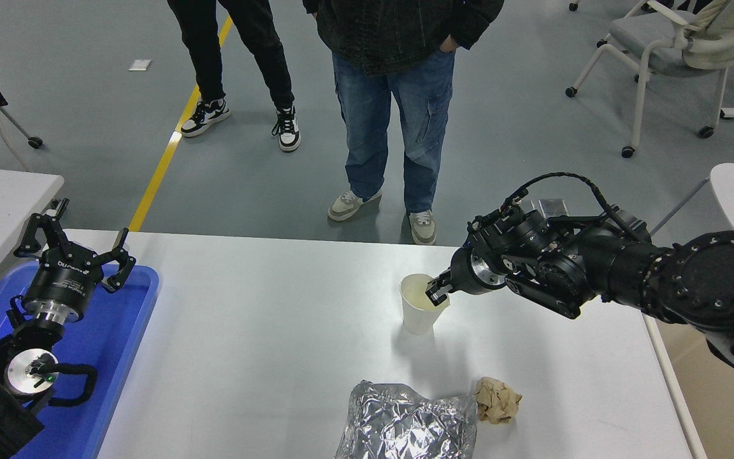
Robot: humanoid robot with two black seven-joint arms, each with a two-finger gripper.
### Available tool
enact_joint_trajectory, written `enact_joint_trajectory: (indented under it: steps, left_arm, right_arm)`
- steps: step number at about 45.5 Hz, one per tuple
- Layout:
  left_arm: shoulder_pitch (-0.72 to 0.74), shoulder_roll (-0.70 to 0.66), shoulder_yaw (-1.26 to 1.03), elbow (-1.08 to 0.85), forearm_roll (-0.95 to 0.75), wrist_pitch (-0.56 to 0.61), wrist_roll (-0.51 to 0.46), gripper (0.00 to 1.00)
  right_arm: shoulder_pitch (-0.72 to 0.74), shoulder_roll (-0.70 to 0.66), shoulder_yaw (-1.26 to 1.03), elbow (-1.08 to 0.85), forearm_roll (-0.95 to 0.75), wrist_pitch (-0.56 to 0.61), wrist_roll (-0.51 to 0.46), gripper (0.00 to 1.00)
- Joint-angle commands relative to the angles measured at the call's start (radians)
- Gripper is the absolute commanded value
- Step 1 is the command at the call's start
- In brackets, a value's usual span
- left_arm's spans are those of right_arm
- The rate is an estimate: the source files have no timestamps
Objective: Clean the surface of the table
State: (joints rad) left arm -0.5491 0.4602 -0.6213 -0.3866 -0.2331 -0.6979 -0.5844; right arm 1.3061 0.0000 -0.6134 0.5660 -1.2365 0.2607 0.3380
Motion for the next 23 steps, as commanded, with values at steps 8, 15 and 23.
enact_joint_trajectory:
  steps: [8,15,23]
  left_arm:
    - [0.0,0.0,0.0,0.0,0.0,0.0,0.0,1.0]
    - [0.0,0.0,0.0,0.0,0.0,0.0,0.0,1.0]
    - [0.0,0.0,0.0,0.0,0.0,0.0,0.0,1.0]
  right_arm:
    - [-0.002,0.0,-0.026,-0.008,0.005,-0.001,0.067,0.0]
    - [0.002,0.0,-0.017,-0.011,0.006,-0.003,0.075,0.0]
    - [0.019,0.0,-0.009,-0.009,0.008,-0.003,0.087,0.0]
